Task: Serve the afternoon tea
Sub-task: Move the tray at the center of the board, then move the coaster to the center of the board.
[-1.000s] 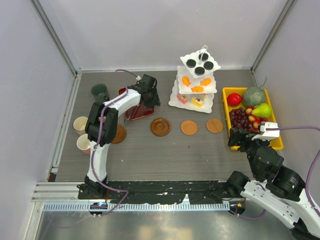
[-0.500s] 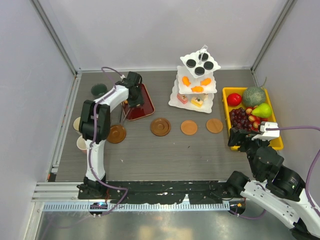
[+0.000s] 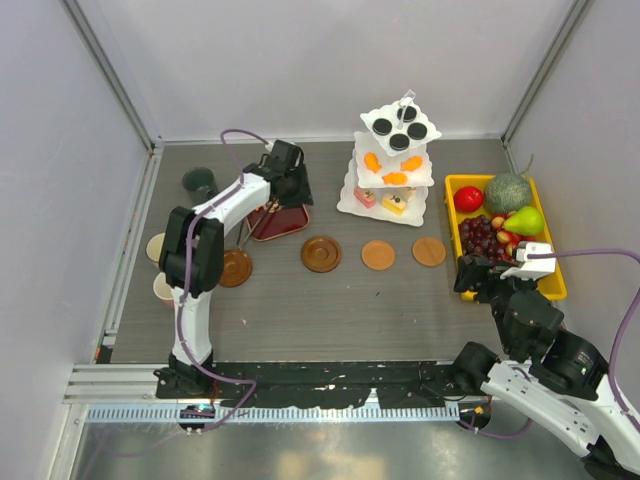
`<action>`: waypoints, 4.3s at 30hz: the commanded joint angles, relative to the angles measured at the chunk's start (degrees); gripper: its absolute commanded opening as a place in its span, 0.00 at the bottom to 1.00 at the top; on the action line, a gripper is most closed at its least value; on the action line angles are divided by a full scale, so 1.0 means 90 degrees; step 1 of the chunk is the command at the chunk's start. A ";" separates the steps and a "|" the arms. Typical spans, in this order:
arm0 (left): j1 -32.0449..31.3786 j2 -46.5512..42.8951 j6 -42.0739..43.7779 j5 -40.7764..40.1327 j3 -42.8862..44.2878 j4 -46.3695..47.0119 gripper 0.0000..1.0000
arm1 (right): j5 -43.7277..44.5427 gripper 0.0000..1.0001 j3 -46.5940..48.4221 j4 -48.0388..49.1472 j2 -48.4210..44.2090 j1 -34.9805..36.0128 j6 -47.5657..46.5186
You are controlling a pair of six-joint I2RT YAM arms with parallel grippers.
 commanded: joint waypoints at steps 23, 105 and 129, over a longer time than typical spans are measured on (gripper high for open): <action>0.0333 0.1230 0.0383 -0.0499 0.1551 -0.1422 0.45 | 0.0116 0.89 -0.0007 0.0241 0.0097 -0.0007 -0.0032; -0.0673 -0.1203 0.0647 -0.0128 -0.2503 0.0932 0.55 | 0.0008 0.90 -0.0017 0.0251 0.0029 -0.0007 -0.0012; -0.0252 -0.2840 -0.0504 -0.0489 -0.3885 0.1262 0.75 | -0.0021 0.89 -0.0007 0.0251 0.0126 -0.0007 -0.0032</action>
